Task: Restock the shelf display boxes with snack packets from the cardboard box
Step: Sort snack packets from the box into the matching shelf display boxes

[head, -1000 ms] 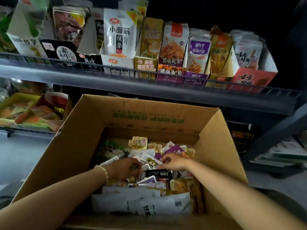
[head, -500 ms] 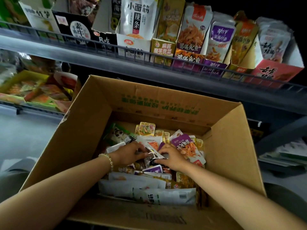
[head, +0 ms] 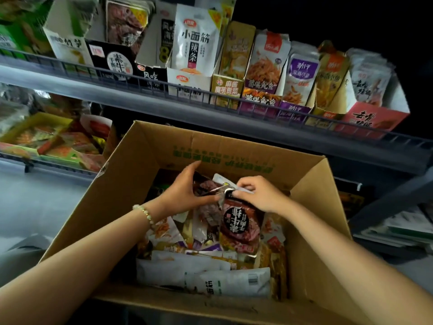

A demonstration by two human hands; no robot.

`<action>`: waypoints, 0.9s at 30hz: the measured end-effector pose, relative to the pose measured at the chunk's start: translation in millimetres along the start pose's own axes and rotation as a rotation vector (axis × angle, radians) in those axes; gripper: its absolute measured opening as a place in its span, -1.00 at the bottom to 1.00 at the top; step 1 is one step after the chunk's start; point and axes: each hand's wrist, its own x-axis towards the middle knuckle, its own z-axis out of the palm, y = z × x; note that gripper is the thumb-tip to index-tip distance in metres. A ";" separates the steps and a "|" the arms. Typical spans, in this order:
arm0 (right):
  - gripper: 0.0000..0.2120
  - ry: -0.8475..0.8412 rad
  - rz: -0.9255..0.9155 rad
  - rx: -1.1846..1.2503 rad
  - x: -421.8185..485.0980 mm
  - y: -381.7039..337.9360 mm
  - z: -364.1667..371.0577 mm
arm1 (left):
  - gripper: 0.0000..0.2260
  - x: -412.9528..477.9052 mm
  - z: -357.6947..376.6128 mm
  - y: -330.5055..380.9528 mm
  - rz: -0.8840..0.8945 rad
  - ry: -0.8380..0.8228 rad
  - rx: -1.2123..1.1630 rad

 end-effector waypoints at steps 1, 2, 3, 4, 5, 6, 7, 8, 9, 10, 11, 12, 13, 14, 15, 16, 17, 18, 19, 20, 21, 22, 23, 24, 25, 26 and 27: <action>-0.79 0.039 -0.013 0.018 -3.2 -3.5 -10.2 | 0.10 1.7 -2.5 6.5 0.006 0.038 0.012; -0.80 0.084 -0.015 0.052 -7.1 -6.1 -19.7 | 0.14 3.6 -4.9 13.3 -0.004 0.092 -0.009; -0.82 0.125 -0.011 0.098 -11.0 -7.2 -27.8 | 0.18 6.2 -7.3 20.5 -0.032 0.143 -0.072; -0.86 0.156 -0.002 0.156 -14.7 -7.5 -34.5 | 0.21 9.8 -9.0 26.4 -0.079 0.171 -0.166; -0.89 0.179 0.008 0.219 -18.8 -8.8 -39.3 | 0.25 12.9 -10.8 32.4 -0.140 0.167 -0.279; -0.91 0.199 0.025 0.283 -22.2 -9.0 -41.8 | 0.28 16.0 -11.2 36.5 -0.200 0.141 -0.390; -0.90 0.223 0.041 0.354 -25.4 -10.4 -42.7 | 0.27 17.3 -11.1 39.7 -0.248 0.116 -0.475; -0.90 0.258 0.057 0.432 -28.0 -11.3 -43.3 | 0.20 17.2 -11.0 41.1 -0.267 0.111 -0.531; -0.89 0.306 0.071 0.522 -29.6 -12.4 -43.7 | 0.05 16.7 -10.6 40.6 -0.252 0.121 -0.562; -0.88 0.366 0.086 0.614 -30.1 -12.7 -44.8 | -0.13 16.3 -10.4 38.8 -0.208 0.140 -0.571; -0.88 0.430 0.107 0.693 -29.4 -13.1 -46.4 | -0.33 15.0 -10.9 39.1 -0.161 0.148 -0.575; -0.88 0.488 0.134 0.752 -28.6 -12.8 -48.3 | -0.51 12.9 -10.8 41.5 -0.123 0.127 -0.587; -0.89 0.529 0.160 0.785 -28.1 -13.3 -49.4 | -0.64 10.0 -9.5 46.0 -0.094 0.087 -0.598; -0.88 0.547 0.170 0.791 -27.5 -13.4 -49.7 | -0.69 8.2 -7.2 49.7 -0.082 0.050 -0.611; -0.87 0.548 0.169 0.782 -26.8 -13.2 -48.4 | -0.66 7.0 -5.4 53.6 -0.094 0.017 -0.638; -0.86 0.543 0.162 0.776 -26.1 -12.4 -46.5 | -0.60 7.6 -3.2 55.0 -0.128 -0.025 -0.685; -0.85 0.540 0.163 0.776 -26.2 -13.1 -44.5 | -0.55 7.6 -2.1 56.7 -0.165 -0.088 -0.757; -0.84 0.541 0.170 0.777 -26.0 -13.5 -43.0 | -0.53 7.3 -1.8 57.8 -0.187 -0.152 -0.819; -0.84 0.544 0.174 0.776 -26.0 -13.9 -41.0 | -0.53 7.3 -1.7 57.4 -0.193 -0.201 -0.868; -0.83 0.547 0.173 0.770 -25.4 -13.2 -38.7 | -0.54 6.9 -2.0 56.0 -0.192 -0.235 -0.911; -0.83 0.551 0.173 0.770 -24.7 -13.4 -36.2 | -0.57 5.3 -2.1 56.2 -0.197 -0.261 -0.967; -0.82 0.561 0.176 0.771 -23.6 -13.1 -33.2 | -0.59 4.3 -1.0 55.9 -0.204 -0.287 -1.027; -0.83 0.572 0.189 0.780 -21.9 -13.2 -30.2 | -0.62 3.3 0.0 56.8 -0.217 -0.300 -1.080; -0.84 0.578 0.210 0.807 -20.3 -13.3 -27.6 | -0.63 3.8 0.9 56.4 -0.227 -0.301 -1.113; -0.86 0.572 0.239 0.847 -19.9 -14.4 -25.4 | -0.66 4.0 1.0 56.8 -0.241 -0.287 -1.121; -0.90 0.542 0.258 0.883 -19.7 -15.3 -23.8 | -0.68 5.2 0.9 55.4 -0.253 -0.253 -1.105; -0.89 0.493 0.269 0.903 -20.8 -17.1 -23.1 | -0.70 6.1 0.1 54.2 -0.257 -0.199 -1.059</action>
